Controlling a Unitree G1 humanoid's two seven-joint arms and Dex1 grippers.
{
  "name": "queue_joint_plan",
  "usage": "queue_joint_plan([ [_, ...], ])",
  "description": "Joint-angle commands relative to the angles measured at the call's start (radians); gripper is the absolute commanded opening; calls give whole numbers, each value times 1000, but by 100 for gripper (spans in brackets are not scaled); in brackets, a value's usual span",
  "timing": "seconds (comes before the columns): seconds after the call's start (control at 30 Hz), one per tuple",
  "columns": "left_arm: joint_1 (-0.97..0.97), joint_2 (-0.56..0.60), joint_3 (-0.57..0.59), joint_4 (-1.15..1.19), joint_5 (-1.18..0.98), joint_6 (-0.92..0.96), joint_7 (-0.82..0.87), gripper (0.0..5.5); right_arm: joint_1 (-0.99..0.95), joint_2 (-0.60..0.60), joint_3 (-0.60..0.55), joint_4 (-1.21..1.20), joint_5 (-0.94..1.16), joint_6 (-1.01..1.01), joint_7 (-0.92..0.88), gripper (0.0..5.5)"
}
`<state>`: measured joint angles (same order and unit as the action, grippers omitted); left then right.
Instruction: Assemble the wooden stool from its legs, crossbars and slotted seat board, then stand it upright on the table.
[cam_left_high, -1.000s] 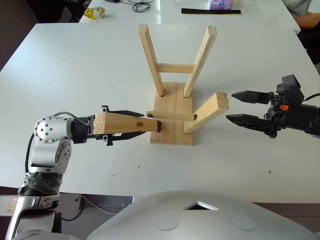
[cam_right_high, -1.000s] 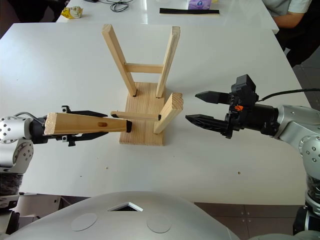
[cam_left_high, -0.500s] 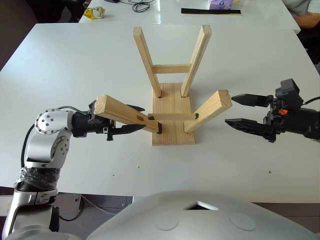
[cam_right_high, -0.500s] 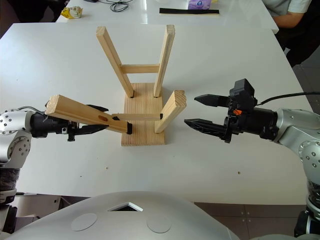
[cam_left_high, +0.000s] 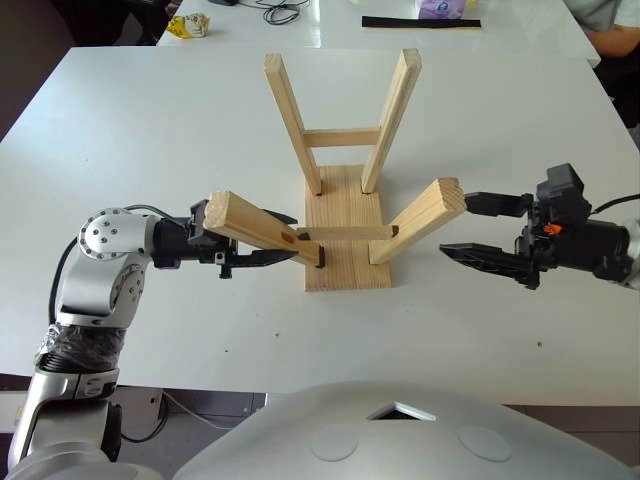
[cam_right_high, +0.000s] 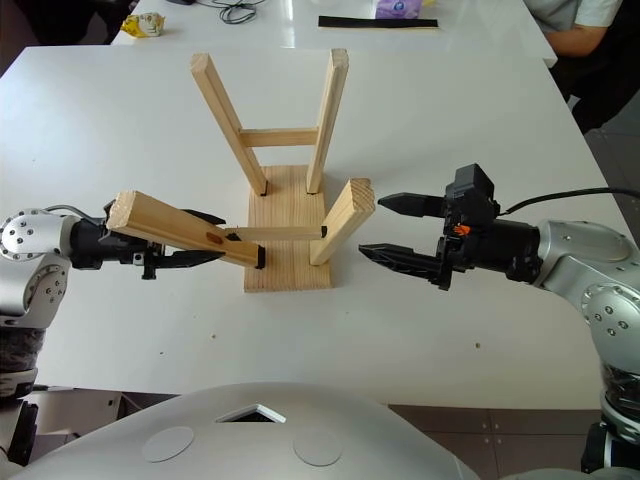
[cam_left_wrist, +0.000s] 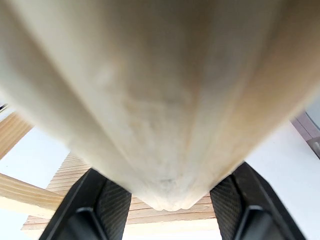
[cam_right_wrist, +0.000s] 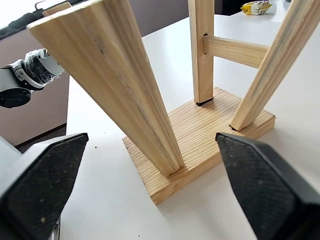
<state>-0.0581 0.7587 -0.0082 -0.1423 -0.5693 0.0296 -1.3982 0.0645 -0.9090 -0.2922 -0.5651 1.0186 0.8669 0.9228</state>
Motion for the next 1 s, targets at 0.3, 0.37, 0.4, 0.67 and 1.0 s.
queue_joint_plan([
  [0.3,-79,50,-42,-11,6,202,-11,205,10,19,20,-32,-21,-18,-27,470],
  [0.37,-76,50,-48,-22,9,200,-17,205,15,21,19,-37,-21,-18,-30,470],
  [0.4,-72,50,-49,-30,8,202,-18,205,16,22,19,-38,-22,-17,-31,470],
  [0.67,-54,55,-73,-56,40,172,-24,205,21,28,30,-53,-31,-20,-42,470],
  [1.0,-63,66,-102,-31,95,110,-25,205,-9,7,81,-39,-79,-37,-7,470],
])
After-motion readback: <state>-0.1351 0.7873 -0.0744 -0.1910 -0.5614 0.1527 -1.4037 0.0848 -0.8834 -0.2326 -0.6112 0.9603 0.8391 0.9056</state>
